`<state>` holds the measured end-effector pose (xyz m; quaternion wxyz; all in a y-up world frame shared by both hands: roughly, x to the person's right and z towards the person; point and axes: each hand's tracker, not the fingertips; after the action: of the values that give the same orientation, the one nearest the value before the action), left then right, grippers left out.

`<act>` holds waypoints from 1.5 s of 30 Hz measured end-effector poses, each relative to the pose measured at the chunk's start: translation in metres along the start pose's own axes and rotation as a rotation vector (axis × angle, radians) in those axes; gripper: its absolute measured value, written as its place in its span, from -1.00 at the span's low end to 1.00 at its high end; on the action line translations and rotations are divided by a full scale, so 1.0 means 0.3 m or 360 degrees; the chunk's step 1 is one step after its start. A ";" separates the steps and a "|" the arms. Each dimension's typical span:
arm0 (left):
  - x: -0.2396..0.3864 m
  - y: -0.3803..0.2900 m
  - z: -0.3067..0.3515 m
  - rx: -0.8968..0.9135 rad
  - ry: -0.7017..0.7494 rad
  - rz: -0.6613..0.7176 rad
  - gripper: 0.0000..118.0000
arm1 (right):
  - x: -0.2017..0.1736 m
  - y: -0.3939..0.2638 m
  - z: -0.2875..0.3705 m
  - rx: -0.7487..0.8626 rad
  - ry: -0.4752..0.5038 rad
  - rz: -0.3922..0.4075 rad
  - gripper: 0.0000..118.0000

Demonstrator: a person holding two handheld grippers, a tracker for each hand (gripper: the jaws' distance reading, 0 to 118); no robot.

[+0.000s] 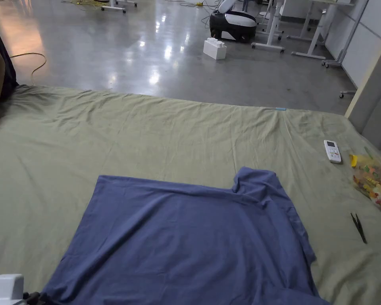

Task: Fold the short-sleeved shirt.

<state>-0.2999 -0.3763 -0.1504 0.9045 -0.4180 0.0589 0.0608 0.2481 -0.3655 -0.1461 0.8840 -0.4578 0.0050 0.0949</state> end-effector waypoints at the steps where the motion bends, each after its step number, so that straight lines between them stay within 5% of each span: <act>1: 0.000 0.026 -0.002 0.0018 0.0002 0.0008 -0.86 | 0.017 0.015 -0.009 0.0051 0.0015 -0.0054 -0.88; 17: 0.054 0.427 -0.300 0.0118 0.0055 0.0025 -0.86 | 0.050 0.468 -0.306 0.0154 0.0000 -0.0120 -0.88; 27: 0.153 0.541 -0.487 0.0043 0.0088 -0.0092 -0.86 | 0.043 0.562 -0.524 -0.0014 -0.0047 -0.0010 -0.87; 31: 0.199 0.538 -0.482 0.0021 0.0101 -0.0154 -0.86 | 0.043 0.552 -0.566 -0.0034 -0.0049 0.0000 -0.71; 33: 0.199 0.531 -0.466 0.0053 0.0118 -0.0171 -0.80 | 0.040 0.551 -0.549 -0.0056 -0.0088 0.0033 -0.20; 36: 0.180 0.524 -0.429 0.0117 0.0116 -0.0154 -0.23 | 0.047 0.547 -0.470 0.0118 -0.0056 0.0026 0.42; 38: 0.182 0.520 -0.376 0.0176 0.0113 -0.0115 -0.06 | 0.037 0.548 -0.419 0.0280 -0.0001 0.0005 0.43; 45: 0.234 0.486 -0.146 0.0608 0.0073 -0.0183 -0.06 | -0.089 0.521 -0.183 0.0889 -0.0051 0.0012 0.44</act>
<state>-0.2562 -0.3117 -0.2987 0.9678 -0.2426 0.0658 -0.0128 0.1992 -0.3266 -0.3018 0.9755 -0.1947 0.0189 0.1005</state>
